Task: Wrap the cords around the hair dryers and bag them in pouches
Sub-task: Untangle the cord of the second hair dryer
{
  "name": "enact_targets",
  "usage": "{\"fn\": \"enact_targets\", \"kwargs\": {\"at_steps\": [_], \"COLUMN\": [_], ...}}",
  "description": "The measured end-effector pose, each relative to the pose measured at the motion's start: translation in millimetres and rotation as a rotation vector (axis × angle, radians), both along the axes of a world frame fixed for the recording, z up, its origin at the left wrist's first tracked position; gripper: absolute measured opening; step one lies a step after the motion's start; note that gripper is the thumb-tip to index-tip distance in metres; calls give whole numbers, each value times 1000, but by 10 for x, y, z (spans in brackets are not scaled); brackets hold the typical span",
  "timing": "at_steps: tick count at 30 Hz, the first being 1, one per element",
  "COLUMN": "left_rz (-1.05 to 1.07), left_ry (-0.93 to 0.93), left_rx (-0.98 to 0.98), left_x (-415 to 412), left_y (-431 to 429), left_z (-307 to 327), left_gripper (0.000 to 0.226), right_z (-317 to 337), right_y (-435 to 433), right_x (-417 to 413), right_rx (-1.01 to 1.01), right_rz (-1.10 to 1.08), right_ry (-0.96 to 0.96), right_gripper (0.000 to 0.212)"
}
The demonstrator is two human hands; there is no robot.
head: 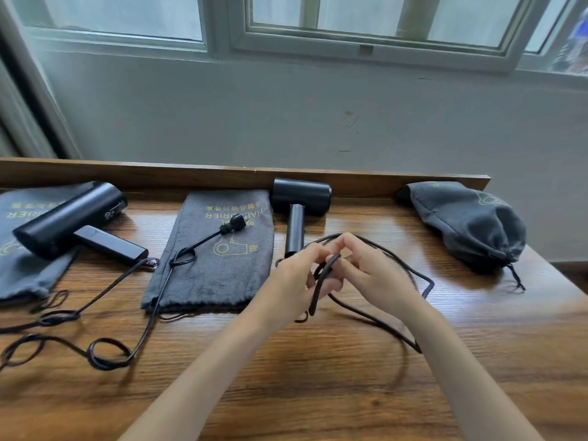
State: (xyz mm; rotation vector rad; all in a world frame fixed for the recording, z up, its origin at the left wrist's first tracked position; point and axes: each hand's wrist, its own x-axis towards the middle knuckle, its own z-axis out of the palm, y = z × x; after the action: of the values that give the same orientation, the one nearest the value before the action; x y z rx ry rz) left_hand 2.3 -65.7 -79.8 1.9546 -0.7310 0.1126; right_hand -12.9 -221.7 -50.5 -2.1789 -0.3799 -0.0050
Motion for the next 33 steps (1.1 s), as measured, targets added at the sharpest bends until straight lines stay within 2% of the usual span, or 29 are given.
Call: {"fn": "enact_targets", "kwargs": {"at_steps": [4,8,10,12,13,14,15,18,19,22,24,25,27,29,30,31,33], "left_rz": [84,223,405,574,597,602,584,528,532,584,689,671,414,64,-41,-88,-94], "left_ry": [-206,-84,76,365,479,534,554,479,421,153,-168,-331,-532,-607,-631,-651,-637], "left_rx": [14,-156,-391,-811,-942,-921,-815,-515,-431,-14,300,400,445,466,504,543,581], "left_x": [32,12,38,135,181,214,216,181,183,181,190,186,186,151,128,125,152], "left_y": [35,97,170,319,408,467,487,431,429,438,397,348,253,150,100,64,40], "left_z": [10,25,25,71,84,80,70,49,34,-54,-114,-130,-111,-78,-65,-58,-42], "left_gripper": [4,13,17,22,23,22,20,9,16,44,61,68,70,51,36,23,21], "right_z": [0,124,118,42,-16,-68,-116,-164,-166,-137,-119,-122,-124,-119,-113,-108,-122], "right_y": [-10,-83,-156,-281,-335,-365,-375,-301,-275,-225,-186,-168,-145,-140,-137,-134,-148], "right_x": [-4,21,60,65,46,26,16,-3,-3,-27,-60,-65,-60,-62,-72,-86,-104], "right_rx": [-32,-79,-126,-136,-119,-91,-72,56,105,221,238,222,213,224,219,208,200], "right_rz": [43,18,1,-8,6,34,62,28,-9,-58,-45,-40,-30,-18,-8,3,18], "right_ry": [5,-31,-63,-1,48,88,120,227,241,325,378,373,335,302,293,290,299], "right_gripper": [18,25,26,21,19,19,19,20,21,24,23,22,22,23,24,24,24]}}
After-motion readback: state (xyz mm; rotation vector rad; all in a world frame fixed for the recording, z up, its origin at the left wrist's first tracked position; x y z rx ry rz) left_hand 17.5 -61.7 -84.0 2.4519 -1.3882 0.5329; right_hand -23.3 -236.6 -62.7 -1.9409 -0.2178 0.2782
